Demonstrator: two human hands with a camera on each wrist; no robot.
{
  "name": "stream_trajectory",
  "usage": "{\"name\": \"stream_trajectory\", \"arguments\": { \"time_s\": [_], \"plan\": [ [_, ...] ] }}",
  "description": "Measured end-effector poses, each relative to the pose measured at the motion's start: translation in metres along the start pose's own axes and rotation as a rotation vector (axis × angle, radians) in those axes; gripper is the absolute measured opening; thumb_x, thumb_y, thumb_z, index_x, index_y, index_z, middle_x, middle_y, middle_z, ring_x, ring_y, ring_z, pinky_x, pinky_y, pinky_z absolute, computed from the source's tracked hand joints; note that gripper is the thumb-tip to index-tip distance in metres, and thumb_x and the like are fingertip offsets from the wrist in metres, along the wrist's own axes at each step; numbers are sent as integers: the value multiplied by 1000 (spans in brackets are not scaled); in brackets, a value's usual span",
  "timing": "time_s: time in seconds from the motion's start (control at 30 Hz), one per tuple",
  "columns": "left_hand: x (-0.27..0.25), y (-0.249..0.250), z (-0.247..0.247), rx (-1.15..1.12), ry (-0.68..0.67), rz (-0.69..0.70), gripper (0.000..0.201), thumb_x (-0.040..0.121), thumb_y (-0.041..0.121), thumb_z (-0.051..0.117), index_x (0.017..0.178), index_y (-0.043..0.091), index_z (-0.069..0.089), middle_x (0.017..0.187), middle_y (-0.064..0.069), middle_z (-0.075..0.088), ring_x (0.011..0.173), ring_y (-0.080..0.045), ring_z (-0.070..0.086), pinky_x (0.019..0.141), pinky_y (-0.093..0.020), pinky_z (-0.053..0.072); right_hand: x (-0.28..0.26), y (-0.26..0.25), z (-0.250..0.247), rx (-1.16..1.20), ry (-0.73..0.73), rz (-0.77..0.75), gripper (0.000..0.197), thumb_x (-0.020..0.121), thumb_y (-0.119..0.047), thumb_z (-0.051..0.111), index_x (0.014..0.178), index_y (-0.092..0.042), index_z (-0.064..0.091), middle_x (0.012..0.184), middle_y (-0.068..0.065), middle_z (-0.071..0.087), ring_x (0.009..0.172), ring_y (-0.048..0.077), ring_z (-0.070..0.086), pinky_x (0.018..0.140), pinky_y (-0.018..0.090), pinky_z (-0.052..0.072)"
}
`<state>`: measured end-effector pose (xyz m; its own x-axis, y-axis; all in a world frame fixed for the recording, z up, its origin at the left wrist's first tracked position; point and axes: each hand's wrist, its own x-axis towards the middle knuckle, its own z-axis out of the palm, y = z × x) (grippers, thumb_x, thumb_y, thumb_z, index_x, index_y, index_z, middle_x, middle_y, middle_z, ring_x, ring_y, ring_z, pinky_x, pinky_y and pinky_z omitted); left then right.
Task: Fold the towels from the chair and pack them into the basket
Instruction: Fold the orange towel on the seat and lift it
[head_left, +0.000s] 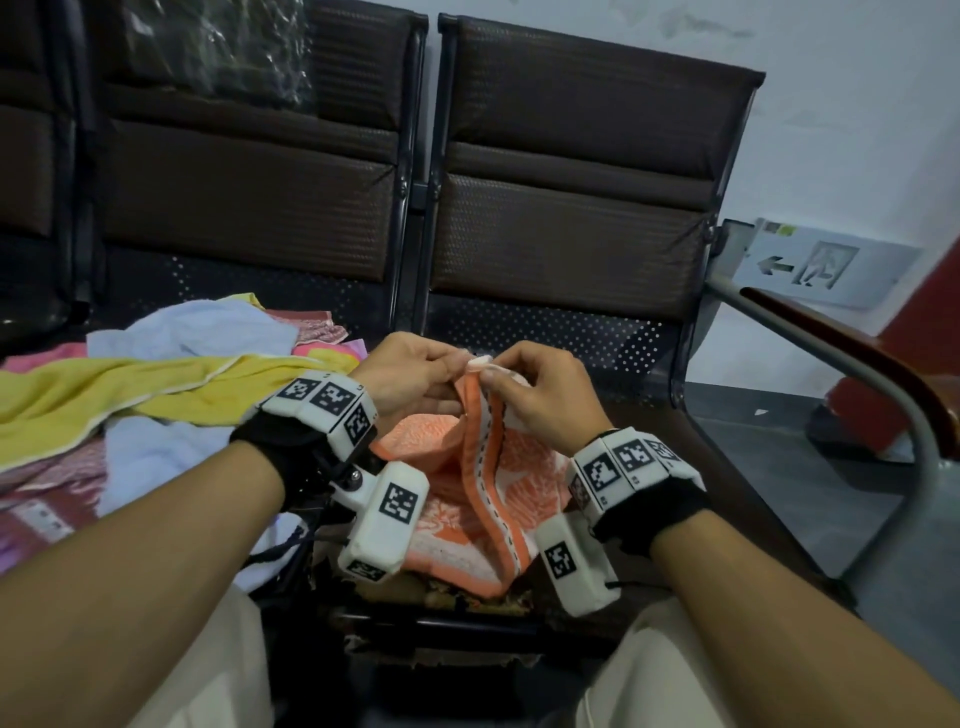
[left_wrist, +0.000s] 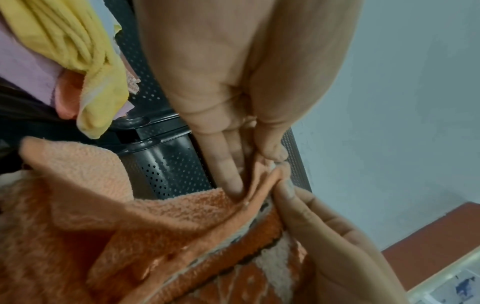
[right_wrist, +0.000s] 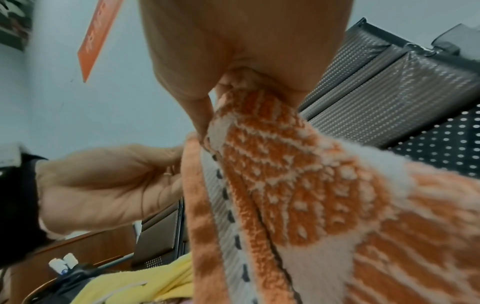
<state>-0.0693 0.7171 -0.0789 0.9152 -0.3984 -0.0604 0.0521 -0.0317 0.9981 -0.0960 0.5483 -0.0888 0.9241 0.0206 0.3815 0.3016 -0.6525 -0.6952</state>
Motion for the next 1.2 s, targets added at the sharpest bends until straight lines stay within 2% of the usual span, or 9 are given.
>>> {"name": "stream_trajectory", "arguments": {
  "time_s": [0.23, 0.43, 0.53, 0.67, 0.83, 0.93, 1.0, 1.1, 1.2],
  "plan": [
    [-8, 1, -1, 83, -109, 73, 25, 84, 19, 65, 106, 6, 68, 99, -14, 73, 95, -21, 70, 82, -27, 57, 1, 1, 0, 19, 34, 35, 11, 83, -38, 70, 78, -29, 67, 77, -12, 68, 77, 0, 63, 68, 16, 47],
    [-2, -2, -3, 223, 34, 133, 18, 93, 9, 54, 105, 3, 67, 95, -19, 71, 90, -28, 69, 76, -31, 58, 1, 3, -4, 110, 21, 40, 21, 76, -38, 76, 67, -23, 65, 64, -3, 67, 61, 11, 64, 59, 30, 52],
    [0, -3, -7, 296, 177, 202, 13, 93, 11, 54, 92, 8, 66, 82, -15, 66, 74, -25, 62, 58, -25, 52, 1, 7, -8, 54, 34, -11, 37, 70, -46, 78, 57, -19, 57, 53, -8, 56, 53, 5, 51, 52, 28, 43],
    [7, -2, -22, 308, 419, 218, 19, 91, 10, 43, 79, 16, 57, 79, -3, 56, 83, -21, 53, 76, -35, 43, 1, 15, -19, -109, -44, -35, 43, 69, -50, 77, 47, -23, 52, 45, -16, 53, 45, -1, 49, 45, 17, 35],
    [5, 4, -42, 411, 556, 175, 28, 91, 5, 35, 71, 7, 54, 86, -23, 56, 86, -30, 52, 80, -38, 40, -11, 27, -26, -371, -484, -21, 28, 71, -53, 75, 66, -25, 71, 61, -11, 67, 57, -4, 60, 54, 20, 48],
    [5, 2, -56, 534, 617, 53, 24, 92, -3, 37, 94, -9, 60, 106, -30, 60, 103, -41, 55, 86, -42, 39, -14, 42, -38, -642, -637, 33, 47, 73, -67, 64, 75, -20, 70, 64, -9, 66, 61, 4, 61, 62, 24, 44],
    [1, 2, -59, 619, 616, -9, 22, 93, -1, 41, 102, -9, 61, 104, -27, 62, 102, -41, 56, 82, -39, 40, -17, 53, -47, -792, -638, 75, 57, 75, -75, 52, 77, -20, 65, 67, -9, 61, 65, 7, 55, 70, 27, 36],
    [-1, -1, -61, 575, 621, -30, 24, 94, 11, 38, 77, 6, 54, 79, -10, 55, 78, -30, 51, 62, -32, 33, -23, 66, -56, -833, -643, 174, 45, 84, -68, 47, 86, -27, 66, 83, -11, 63, 82, 9, 55, 84, 32, 30],
    [1, -2, -57, 312, 582, -18, 28, 94, 23, 43, 67, 16, 51, 72, -2, 52, 78, -23, 51, 73, -29, 39, -30, 71, -61, -850, -666, 217, 22, 90, -48, 54, 96, -31, 68, 86, -16, 60, 99, 12, 56, 85, 34, 23]
  ]
}}
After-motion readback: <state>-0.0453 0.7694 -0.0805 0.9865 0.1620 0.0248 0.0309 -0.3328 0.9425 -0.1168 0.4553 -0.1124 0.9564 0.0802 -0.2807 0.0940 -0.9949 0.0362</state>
